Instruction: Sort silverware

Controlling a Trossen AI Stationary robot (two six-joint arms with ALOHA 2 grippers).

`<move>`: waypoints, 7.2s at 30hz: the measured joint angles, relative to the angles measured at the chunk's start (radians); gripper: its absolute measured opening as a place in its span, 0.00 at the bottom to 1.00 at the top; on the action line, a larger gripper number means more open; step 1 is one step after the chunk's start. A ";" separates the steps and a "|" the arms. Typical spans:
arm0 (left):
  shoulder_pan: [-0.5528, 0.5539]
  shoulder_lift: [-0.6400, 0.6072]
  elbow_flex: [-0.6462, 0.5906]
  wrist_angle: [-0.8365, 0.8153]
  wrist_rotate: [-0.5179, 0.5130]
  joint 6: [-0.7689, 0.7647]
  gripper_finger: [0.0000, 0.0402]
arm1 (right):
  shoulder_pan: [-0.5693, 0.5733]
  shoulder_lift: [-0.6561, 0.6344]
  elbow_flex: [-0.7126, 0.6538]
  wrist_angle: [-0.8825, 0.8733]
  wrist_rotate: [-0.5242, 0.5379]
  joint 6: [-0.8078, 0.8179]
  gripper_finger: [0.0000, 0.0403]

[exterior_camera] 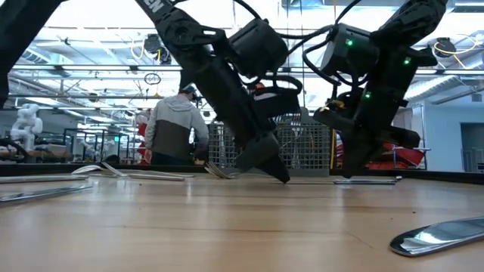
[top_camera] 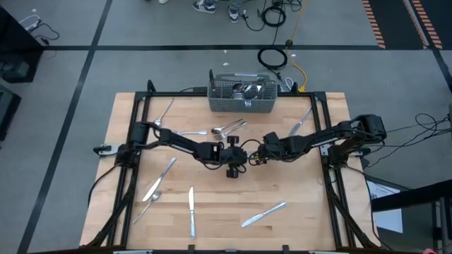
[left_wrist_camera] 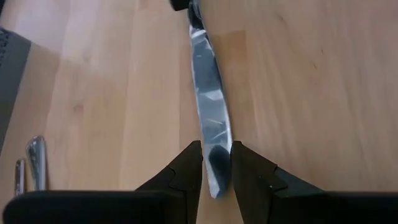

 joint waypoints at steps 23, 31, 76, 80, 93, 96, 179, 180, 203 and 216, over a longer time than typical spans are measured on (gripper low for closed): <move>0.005 0.079 0.053 -0.017 -0.111 0.033 0.23 | -0.003 -0.001 0.001 0.022 0.019 -0.001 0.00; 0.034 0.093 0.082 -0.077 -0.165 -0.068 0.04 | 0.004 -0.002 0.001 0.019 0.029 -0.020 0.00; 0.131 -0.152 0.079 -0.283 0.050 -0.278 0.00 | 0.051 -0.203 0.002 -0.251 0.007 -0.157 0.00; 0.181 -0.167 0.080 -0.264 0.202 -0.282 0.00 | 0.042 -0.167 0.001 -0.259 -0.002 -0.157 0.00; 0.306 -0.165 0.079 -0.230 0.611 -0.457 0.06 | 0.044 -0.088 -0.026 -0.231 -0.056 -0.137 0.00; 0.311 -0.165 0.079 -0.219 0.621 -0.462 0.07 | 0.044 -0.087 -0.062 -0.199 -0.064 -0.123 0.00; 0.381 -0.102 -0.056 -0.121 0.499 -0.956 0.47 | -0.022 -0.053 -0.061 -0.129 -0.089 -0.285 0.00; 0.383 -0.102 -0.056 -0.121 0.505 -0.958 0.47 | -0.022 -0.053 -0.061 -0.129 -0.089 -0.285 0.00; 0.391 -0.049 -0.056 -0.031 0.610 -1.064 0.47 | -0.022 -0.052 -0.061 -0.100 -0.085 -0.297 0.00; 0.391 -0.024 -0.056 -0.028 0.581 -1.091 0.26 | -0.022 -0.052 -0.061 -0.099 -0.085 -0.311 0.00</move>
